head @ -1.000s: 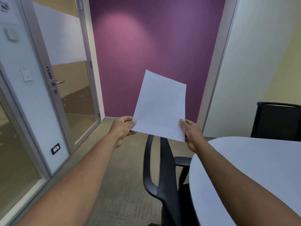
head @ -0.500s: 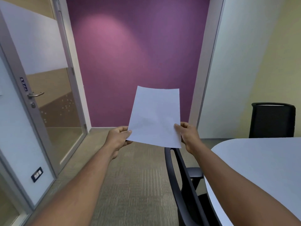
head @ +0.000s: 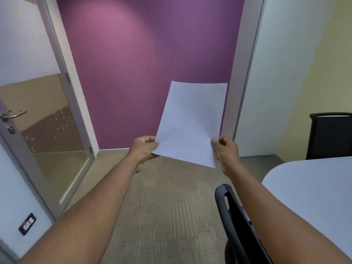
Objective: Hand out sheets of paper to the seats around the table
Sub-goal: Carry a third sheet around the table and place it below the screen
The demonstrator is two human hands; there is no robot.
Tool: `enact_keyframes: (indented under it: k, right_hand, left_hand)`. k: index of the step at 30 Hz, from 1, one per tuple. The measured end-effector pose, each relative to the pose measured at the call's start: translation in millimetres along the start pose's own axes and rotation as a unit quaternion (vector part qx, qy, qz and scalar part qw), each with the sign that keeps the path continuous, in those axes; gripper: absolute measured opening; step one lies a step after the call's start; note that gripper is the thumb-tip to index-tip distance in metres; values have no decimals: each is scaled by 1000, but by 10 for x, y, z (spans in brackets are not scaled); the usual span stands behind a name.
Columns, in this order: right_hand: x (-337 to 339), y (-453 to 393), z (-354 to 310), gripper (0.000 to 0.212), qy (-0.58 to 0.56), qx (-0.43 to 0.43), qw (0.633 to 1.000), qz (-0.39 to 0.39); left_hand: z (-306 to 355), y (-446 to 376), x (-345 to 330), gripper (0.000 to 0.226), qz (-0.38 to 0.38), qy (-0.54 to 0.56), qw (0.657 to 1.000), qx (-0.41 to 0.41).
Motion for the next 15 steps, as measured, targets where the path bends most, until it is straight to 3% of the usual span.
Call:
enact_keyframes:
  k: [3,8,15]
  right_hand:
    - [57,-452,25,18,5,7,999,40]
    - [172,-554,66,13,7,8,999,49]
    - [369,-1248,315,21,-10,-41,996,81]
  left_hand:
    - [9,-638,10,11,-63,-17,998,16]
    - [-29,-845,-84,9,-71,0,997,3]
    - [-133,-1972,-232,10,-136,-18,991,-4]
Point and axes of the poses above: each hand's wrist, its own y-axis away from the middle knuckle, its own x-axis out of the back of the hand, z = x × y, the point moved 10 cm from there along -y, towards the middle knuckle, and after that the axes turned 13 degrees about -z, right-handed, at the moved point
